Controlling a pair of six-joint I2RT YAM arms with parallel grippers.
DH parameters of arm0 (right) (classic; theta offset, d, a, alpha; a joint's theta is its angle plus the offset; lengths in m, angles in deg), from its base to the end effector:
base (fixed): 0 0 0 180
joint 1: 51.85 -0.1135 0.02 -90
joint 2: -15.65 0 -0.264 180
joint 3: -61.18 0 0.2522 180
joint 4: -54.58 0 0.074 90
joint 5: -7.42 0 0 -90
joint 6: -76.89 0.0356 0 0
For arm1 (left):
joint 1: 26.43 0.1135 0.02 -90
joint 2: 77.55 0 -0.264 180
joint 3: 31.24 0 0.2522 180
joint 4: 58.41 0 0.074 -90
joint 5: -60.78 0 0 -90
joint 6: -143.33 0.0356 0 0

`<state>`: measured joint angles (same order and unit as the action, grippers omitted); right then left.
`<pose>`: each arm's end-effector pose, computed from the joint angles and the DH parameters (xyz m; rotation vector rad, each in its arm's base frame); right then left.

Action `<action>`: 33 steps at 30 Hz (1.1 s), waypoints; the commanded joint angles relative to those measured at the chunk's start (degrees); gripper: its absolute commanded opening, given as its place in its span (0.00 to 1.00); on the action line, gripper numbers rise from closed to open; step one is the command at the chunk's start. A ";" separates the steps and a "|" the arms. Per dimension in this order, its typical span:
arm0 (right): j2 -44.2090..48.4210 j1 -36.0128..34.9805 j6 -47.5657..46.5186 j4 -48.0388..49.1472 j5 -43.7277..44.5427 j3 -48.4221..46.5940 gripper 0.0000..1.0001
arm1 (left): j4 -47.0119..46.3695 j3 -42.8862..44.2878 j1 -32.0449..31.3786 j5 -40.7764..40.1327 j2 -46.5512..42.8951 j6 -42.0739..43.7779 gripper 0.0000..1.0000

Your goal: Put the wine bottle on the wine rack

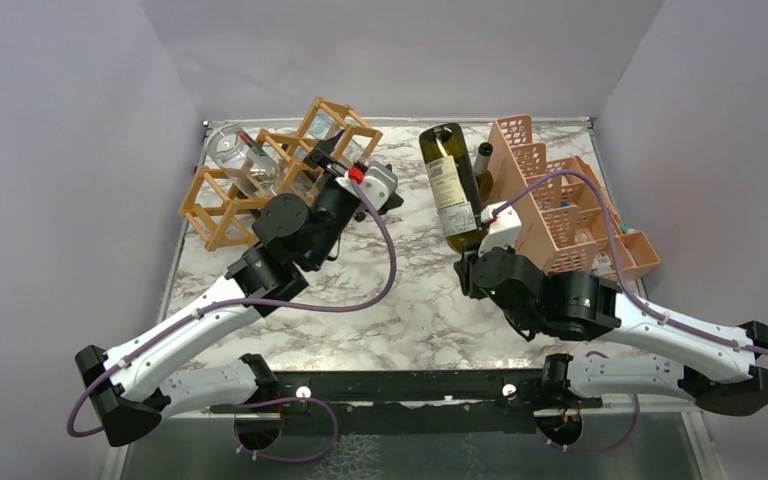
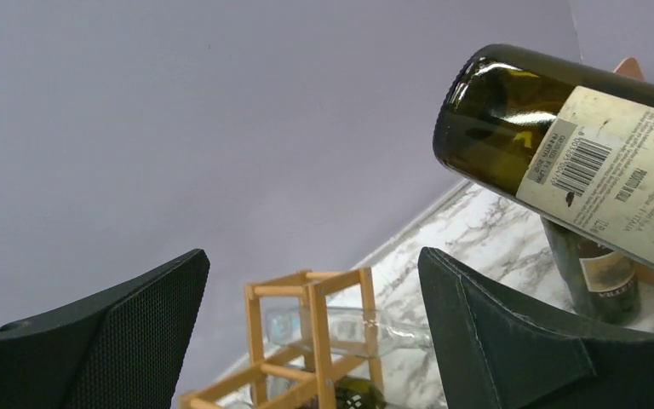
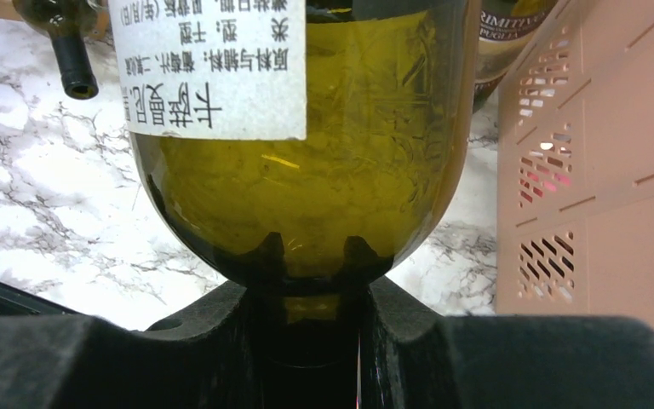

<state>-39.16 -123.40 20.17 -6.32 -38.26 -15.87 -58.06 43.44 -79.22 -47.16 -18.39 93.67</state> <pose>0.0802 0.1619 0.3626 -0.2866 2.0243 0.2658 0.1489 -0.1780 0.4359 0.7549 1.0819 0.0196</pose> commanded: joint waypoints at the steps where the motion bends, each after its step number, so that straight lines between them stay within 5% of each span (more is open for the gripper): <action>1: -0.49 0.07 -4.46 10.73 2.54 0.16 0.01 | 11.80 4.84 0.68 -10.33 -0.28 -17.58 0.99; 8: -6.34 0.48 -4.93 10.60 3.07 -0.78 0.01 | 19.69 10.83 1.67 -12.55 -0.65 -27.56 0.99; 17: -16.17 4.75 -11.82 19.53 -3.40 -4.18 0.01 | 25.15 12.52 8.54 -12.50 -3.04 -29.62 0.99; 33: -36.44 17.70 -24.65 33.28 -32.78 -21.46 0.01 | 36.83 15.95 21.55 -22.00 -3.94 -38.94 0.99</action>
<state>-72.69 -108.19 -0.92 16.35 -60.69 -29.57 -24.18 57.41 -59.81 -65.01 -20.86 59.20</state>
